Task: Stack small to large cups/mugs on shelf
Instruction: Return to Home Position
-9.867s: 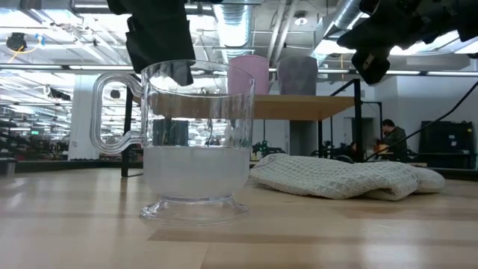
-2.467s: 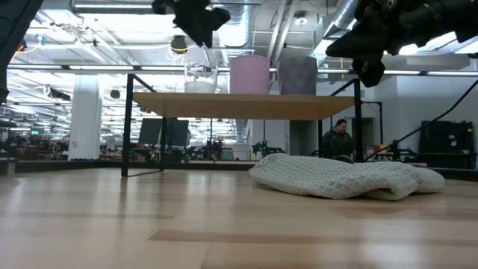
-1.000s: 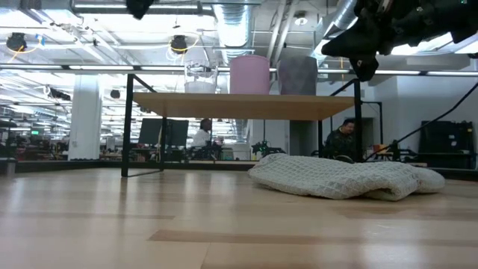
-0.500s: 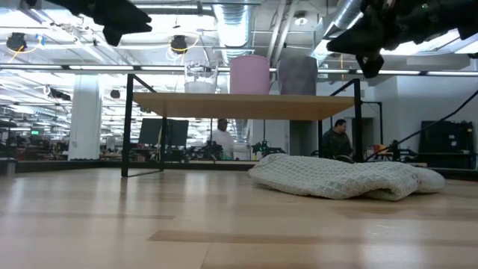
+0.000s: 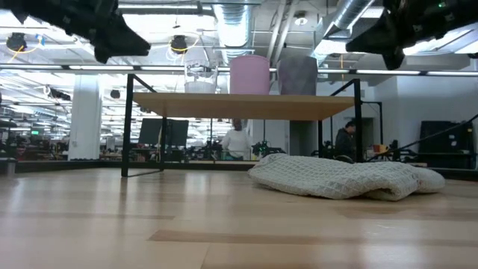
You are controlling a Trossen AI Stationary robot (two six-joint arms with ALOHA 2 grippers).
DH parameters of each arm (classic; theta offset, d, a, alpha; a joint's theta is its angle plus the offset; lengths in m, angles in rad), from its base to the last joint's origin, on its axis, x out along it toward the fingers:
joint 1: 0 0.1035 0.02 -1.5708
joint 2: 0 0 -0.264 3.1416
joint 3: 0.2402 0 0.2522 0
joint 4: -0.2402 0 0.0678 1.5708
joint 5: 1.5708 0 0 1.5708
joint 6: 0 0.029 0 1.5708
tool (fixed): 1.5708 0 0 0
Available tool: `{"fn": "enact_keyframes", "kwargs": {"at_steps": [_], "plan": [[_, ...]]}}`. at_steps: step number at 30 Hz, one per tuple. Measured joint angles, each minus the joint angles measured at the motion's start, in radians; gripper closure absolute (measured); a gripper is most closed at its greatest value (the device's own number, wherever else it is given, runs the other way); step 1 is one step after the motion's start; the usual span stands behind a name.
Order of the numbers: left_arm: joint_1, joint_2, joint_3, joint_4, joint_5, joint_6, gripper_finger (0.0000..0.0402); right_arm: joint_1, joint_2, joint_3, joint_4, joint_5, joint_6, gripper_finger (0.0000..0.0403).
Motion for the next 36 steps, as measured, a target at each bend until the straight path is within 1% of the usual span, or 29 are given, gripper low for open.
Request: {"fn": "enact_keyframes", "kwargs": {"at_steps": [5,8,11,14,17,20,24,36], "plan": [[-0.003,-0.064,-0.083,0.051,-0.036,-0.029,0.0283,-0.008,-0.060,-0.008,-0.036,0.048,-0.017,0.0393],[-0.003,-0.108,-0.118,0.056,-0.033,-0.037,0.0283,-0.030,-0.108,-0.072,0.013,0.051,-0.018,0.0393],[-0.003,-0.141,-0.147,0.090,-0.016,-0.042,0.0283,-0.049,-0.171,-0.149,0.099,0.051,-0.010,0.0393],[-0.003,-0.163,-0.158,0.075,-0.051,-0.043,0.0283,-0.068,-0.225,-0.211,0.143,0.050,-0.010,0.0393],[-0.003,-0.175,-0.181,0.056,-0.078,-0.057,0.0283,-0.084,-0.269,-0.238,0.154,0.050,-0.007,0.0393],[-0.003,-0.197,-0.237,0.109,-0.108,-0.085,0.0283,-0.096,-0.305,-0.265,0.148,0.047,0.002,0.0393],[-0.003,-0.228,-0.306,0.216,-0.115,-0.084,0.0283,-0.100,-0.340,-0.278,0.141,0.045,0.009,0.0393],[-0.003,-0.302,-0.393,0.212,-0.110,-0.095,0.0283,-0.100,-0.355,-0.278,0.061,0.042,-0.001,0.0393]]}}
